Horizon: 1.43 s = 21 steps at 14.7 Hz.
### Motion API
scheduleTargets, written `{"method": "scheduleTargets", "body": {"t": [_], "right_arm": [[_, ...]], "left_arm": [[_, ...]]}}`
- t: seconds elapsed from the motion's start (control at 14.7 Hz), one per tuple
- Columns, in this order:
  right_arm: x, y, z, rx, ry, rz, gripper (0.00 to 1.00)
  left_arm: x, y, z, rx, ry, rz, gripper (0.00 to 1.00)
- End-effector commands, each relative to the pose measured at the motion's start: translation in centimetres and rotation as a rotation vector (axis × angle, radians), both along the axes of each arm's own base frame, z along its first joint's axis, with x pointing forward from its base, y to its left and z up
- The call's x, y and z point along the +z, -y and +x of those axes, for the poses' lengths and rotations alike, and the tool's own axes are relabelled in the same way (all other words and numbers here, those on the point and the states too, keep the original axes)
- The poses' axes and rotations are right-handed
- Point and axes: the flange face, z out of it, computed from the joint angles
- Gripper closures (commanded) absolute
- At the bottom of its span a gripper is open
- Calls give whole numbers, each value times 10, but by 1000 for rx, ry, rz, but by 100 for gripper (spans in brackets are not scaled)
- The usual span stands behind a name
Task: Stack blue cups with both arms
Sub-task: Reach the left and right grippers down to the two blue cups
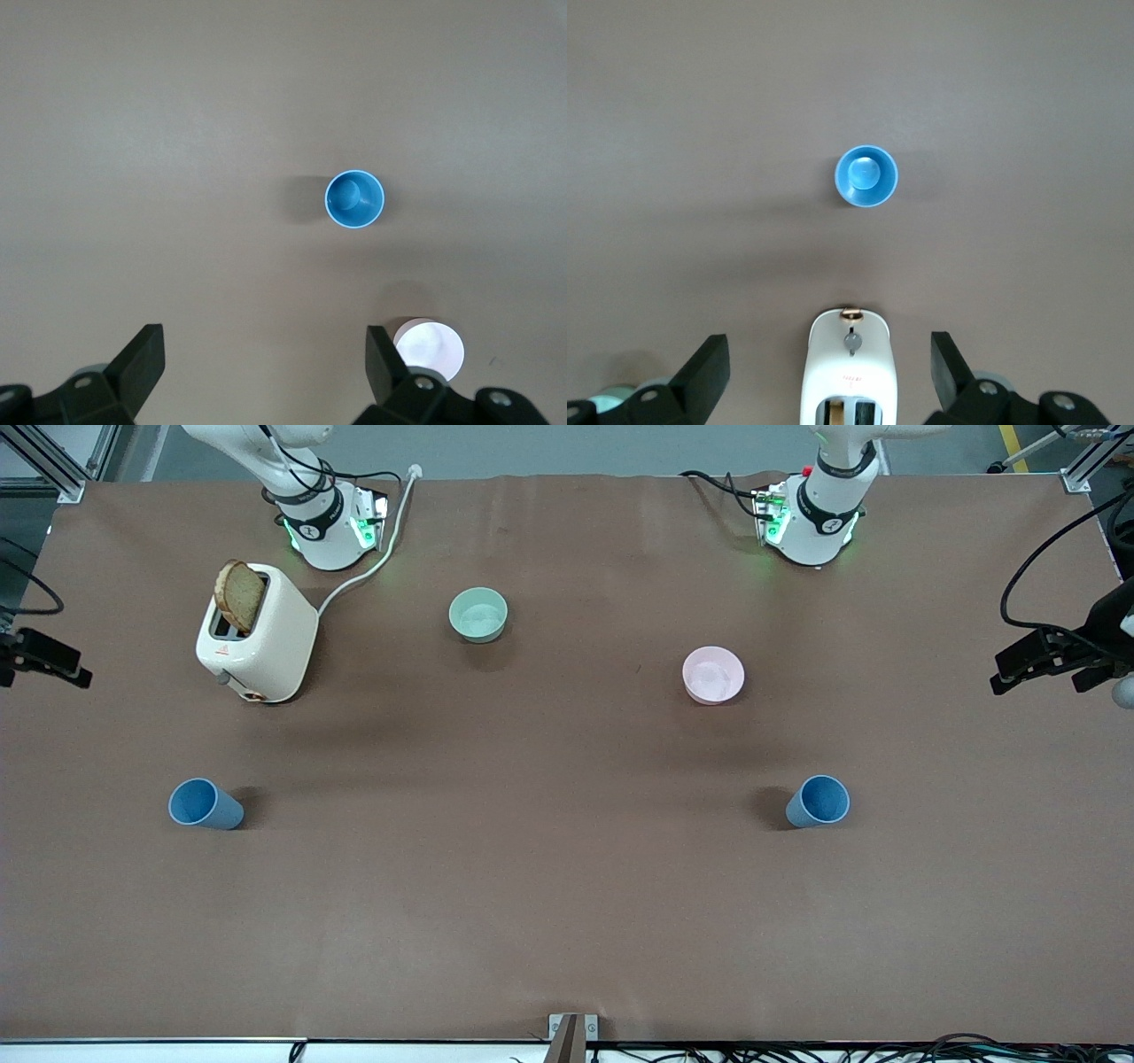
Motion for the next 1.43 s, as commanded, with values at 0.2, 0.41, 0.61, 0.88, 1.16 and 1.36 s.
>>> {"method": "scheduleTargets", "body": {"t": [0.2, 0.41, 0.61, 0.88, 1.16, 1.36], "right_arm": [[-110, 50, 0, -38, 21, -5, 0], [-153, 58, 14, -45, 22, -14, 1], [-197, 65, 26, -52, 13, -20, 1], [-241, 64, 37, -50, 28, -27, 2], [-279, 63, 45, -66, 53, -17, 3], [-296, 57, 48, -89, 63, 14, 3]], "left_arm": [[-92, 25, 49, -57, -94, 1, 0], [-149, 37, 71, -74, -117, -6, 0], [-209, 39, 74, -76, -188, -6, 0], [-276, 43, 69, -86, -136, -1, 0], [-323, 43, 68, -87, -134, -3, 0], [-347, 46, 70, -90, -137, -5, 0]]}}
